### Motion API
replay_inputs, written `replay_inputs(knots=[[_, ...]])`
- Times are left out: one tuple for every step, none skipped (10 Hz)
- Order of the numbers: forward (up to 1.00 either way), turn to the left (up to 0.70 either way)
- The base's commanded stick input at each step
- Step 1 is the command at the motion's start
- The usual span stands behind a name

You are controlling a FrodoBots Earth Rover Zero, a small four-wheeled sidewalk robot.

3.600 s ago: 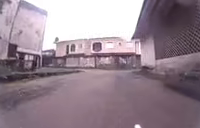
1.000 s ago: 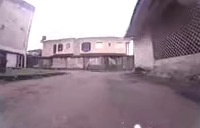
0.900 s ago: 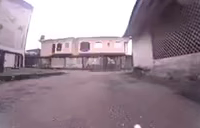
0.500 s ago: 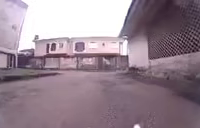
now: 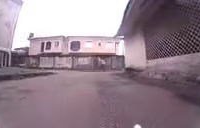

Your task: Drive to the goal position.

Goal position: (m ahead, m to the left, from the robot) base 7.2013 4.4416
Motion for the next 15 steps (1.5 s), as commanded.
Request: replay_inputs(knots=[[0.5,0.23],[0.5,0.23],[0.5,0.23],[0.5,0.23],[0.5,0.23],[0.5,0.23],[0.5,0.23],[0.5,0.23],[0.5,0.23],[0.5,0.23],[0.5,0.23],[0.5,0.23],[0.5,0.23],[0.5,0.23],[0.5,0.23]])
